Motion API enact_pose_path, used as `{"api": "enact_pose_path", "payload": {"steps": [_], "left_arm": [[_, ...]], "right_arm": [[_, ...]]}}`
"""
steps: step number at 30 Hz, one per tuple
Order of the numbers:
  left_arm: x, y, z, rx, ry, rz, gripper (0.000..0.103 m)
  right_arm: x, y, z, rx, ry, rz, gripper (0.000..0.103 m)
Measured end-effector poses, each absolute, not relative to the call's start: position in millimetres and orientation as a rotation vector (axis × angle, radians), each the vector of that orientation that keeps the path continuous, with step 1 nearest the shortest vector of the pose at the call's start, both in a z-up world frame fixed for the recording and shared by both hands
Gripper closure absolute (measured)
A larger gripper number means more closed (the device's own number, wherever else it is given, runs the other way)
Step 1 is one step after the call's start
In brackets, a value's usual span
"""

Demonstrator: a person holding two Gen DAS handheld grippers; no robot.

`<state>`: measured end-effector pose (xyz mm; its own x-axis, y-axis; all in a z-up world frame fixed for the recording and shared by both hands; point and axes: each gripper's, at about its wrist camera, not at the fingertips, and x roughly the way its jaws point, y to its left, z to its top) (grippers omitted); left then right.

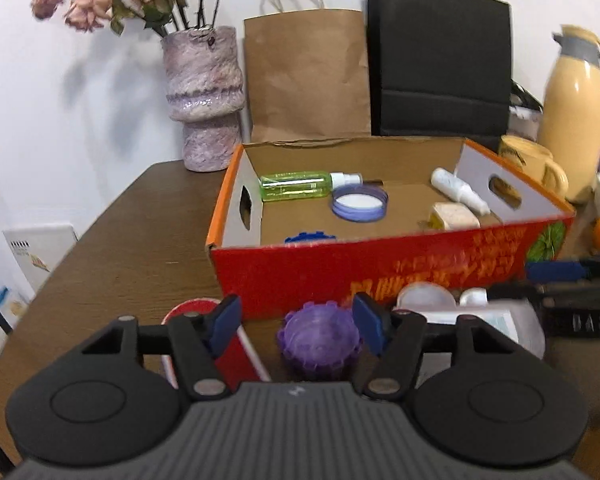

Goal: Organize rigid objects
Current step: 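Move both tools down toward the purple cap and white screw cap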

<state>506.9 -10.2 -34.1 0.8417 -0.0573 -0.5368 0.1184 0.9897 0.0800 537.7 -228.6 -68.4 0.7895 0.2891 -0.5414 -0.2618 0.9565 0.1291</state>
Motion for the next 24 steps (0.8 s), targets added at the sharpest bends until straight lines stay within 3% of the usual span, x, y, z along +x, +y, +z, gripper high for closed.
{"api": "enact_pose_path", "payload": {"steps": [4, 10, 15, 24], "left_arm": [[490, -1, -41, 0.135, 0.638, -0.176, 0.04], [475, 12, -31, 0.154, 0.607, -0.22, 0.03], [499, 9, -23, 0.12, 0.583, -0.196, 0.03], [540, -29, -66, 0.244, 0.704, -0.206, 0.03]], "right_arm": [[529, -230, -67, 0.014, 0.594, 0.38, 0.042], [513, -228, -63, -0.019, 0.58, 0.457, 0.036], [530, -233, -63, 0.016, 0.593, 0.403, 0.036], [546, -206, -77, -0.057, 0.629, 0.429, 0.039]]}}
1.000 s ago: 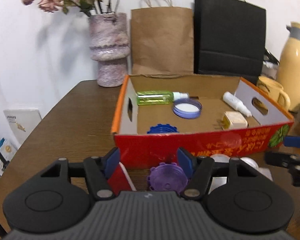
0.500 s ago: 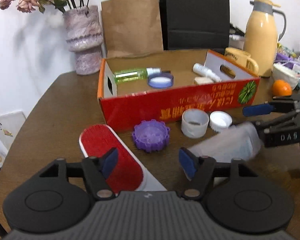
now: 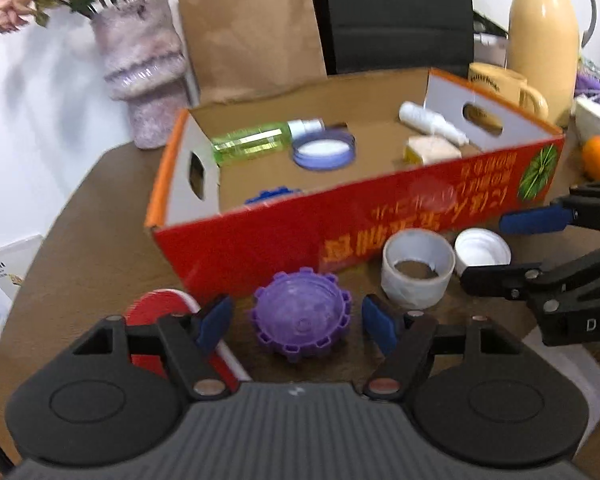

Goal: Organize rigid objects
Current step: 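Grasp the purple cap with left tool while right tool grasps the white screw cap, then lift and carry the purple cap with left tool while right tool carries the white cap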

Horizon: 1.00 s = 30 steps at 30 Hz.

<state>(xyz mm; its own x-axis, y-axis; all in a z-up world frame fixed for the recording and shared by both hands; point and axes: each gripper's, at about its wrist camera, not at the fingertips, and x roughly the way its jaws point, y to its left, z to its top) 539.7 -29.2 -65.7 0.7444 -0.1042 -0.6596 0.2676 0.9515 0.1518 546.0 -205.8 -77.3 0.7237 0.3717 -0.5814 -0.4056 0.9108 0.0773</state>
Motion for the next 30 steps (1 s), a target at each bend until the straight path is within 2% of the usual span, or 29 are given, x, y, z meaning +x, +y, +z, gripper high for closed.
{"api": "enact_pose_path", "payload": {"steps": [1, 3, 4, 5, 6, 11, 16, 30], "left_arm": [[541, -29, -68, 0.234, 0.701, -0.21, 0.03], [545, -26, -69, 0.214, 0.708, -0.228, 0.039], [545, -25, -69, 0.201, 0.709, -0.236, 0.048], [545, -25, -68, 0.197, 0.705, -0.235, 0.048], [545, -25, -68, 0.201, 0.698, -0.233, 0.048], [538, -31, -66, 0.205, 0.667, -0.221, 0.048], [513, -26, -41, 0.15, 0.599, -0.187, 0.048], [326, -1, 25, 0.012, 0.39, -0.106, 0.048]], "right_arm": [[547, -204, -78, -0.061, 0.631, 0.424, 0.044], [548, -205, -80, -0.06, 0.629, 0.413, 0.048], [547, -205, -81, -0.064, 0.622, 0.405, 0.056], [546, -204, -81, -0.067, 0.616, 0.397, 0.062], [546, -204, -82, -0.069, 0.612, 0.391, 0.064], [546, -207, -81, -0.05, 0.611, 0.396, 0.064], [523, -211, -65, -0.046, 0.565, 0.374, 0.064], [342, -217, 11, -0.029, 0.393, 0.352, 0.064]]}}
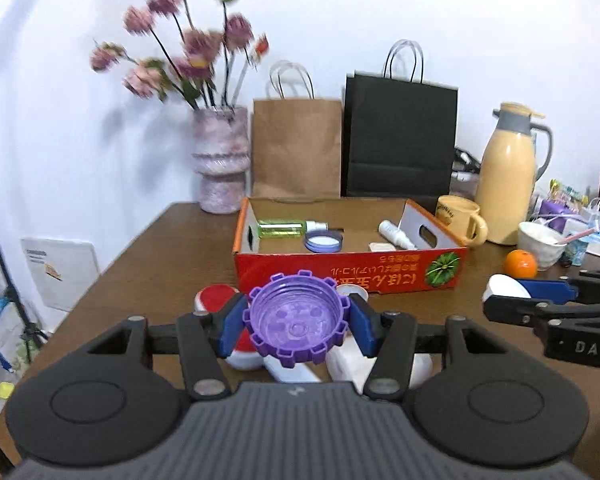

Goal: Organize rigid objects
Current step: 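Lift and carry the purple cap with left tool while right tool carries the white cap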

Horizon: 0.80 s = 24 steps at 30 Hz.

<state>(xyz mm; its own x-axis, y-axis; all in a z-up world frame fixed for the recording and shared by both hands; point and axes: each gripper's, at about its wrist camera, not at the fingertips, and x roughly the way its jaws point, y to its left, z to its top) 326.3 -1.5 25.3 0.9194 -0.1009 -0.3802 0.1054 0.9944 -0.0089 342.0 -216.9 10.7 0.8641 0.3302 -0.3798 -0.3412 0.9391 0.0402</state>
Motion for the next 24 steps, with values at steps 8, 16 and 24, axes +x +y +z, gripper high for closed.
{"api": "enact_pose_path", "payload": {"steps": [8, 16, 24], "left_arm": [[214, -3, 30, -0.003, 0.328, -0.09, 0.048], [125, -6, 23, -0.019, 0.277, -0.104, 0.048], [79, -6, 29, 0.018, 0.185, -0.095, 0.048]], "right_arm": [[227, -212, 20, -0.012, 0.347, 0.347, 0.064], [152, -197, 11, -0.027, 0.319, 0.352, 0.064], [96, -183, 3, -0.039, 0.294, 0.366, 0.064]]}}
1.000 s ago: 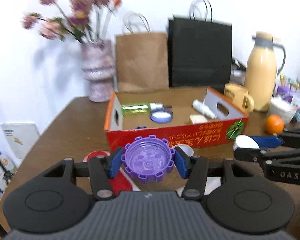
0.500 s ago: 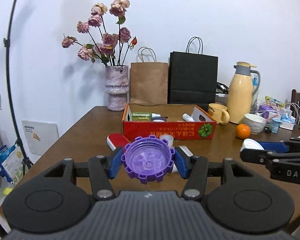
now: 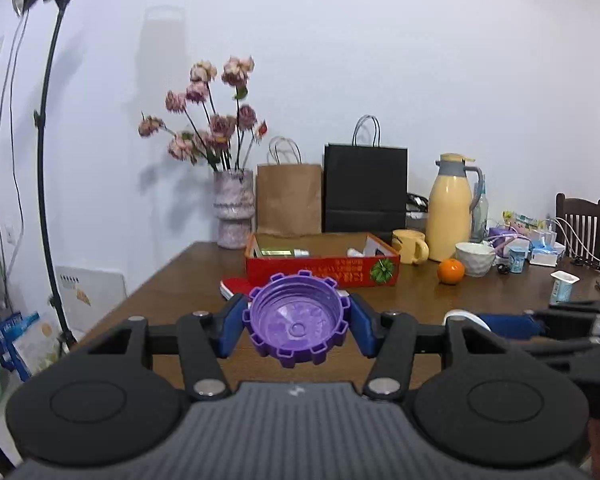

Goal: Organize rigid objects
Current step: 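Lift and carry the purple cap with left tool while right tool carries the white cap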

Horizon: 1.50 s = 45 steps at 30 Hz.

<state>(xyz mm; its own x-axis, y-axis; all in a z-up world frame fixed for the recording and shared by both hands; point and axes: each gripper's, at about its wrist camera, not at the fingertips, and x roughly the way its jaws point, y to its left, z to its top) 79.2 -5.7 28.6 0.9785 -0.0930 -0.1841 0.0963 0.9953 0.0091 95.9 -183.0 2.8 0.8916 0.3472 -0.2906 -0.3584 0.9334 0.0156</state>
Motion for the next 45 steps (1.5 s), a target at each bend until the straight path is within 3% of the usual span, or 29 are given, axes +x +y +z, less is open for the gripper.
{"api": "enact_pose_path", "payload": {"steps": [23, 35, 45], "left_arm": [[87, -6, 30, 0.003, 0.207, -0.114, 0.048], [142, -3, 54, 0.001, 0.192, -0.089, 0.048], [248, 4, 101, -0.051, 0.264, -0.209, 0.048]], "right_arm": [[86, -202, 11, -0.006, 0.245, 0.291, 0.064], [154, -209, 35, -0.004, 0.236, 0.292, 0.064], [250, -223, 93, 0.0, 0.231, 0.336, 0.064]]}}
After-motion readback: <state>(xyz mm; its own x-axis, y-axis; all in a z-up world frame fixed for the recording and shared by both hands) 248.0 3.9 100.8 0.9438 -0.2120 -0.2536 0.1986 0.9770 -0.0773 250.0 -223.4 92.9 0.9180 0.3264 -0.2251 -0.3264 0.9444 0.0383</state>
